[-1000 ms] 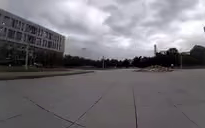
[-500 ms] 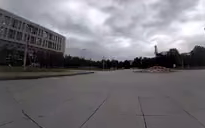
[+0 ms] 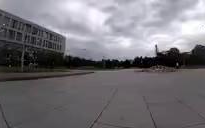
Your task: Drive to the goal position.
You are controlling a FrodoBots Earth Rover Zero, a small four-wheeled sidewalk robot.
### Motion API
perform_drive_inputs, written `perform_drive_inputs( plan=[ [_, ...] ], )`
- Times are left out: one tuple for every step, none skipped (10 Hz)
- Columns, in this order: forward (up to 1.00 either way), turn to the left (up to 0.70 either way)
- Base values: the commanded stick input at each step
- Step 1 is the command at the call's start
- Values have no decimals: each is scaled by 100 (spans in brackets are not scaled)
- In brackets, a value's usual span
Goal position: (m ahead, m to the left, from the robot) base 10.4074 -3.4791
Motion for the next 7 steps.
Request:
perform_drive_inputs(
  plan=[
    [70,0],
    [70,0],
    [70,0],
    [70,0],
    [70,0],
    [70,0],
    [70,0]
  ],
)
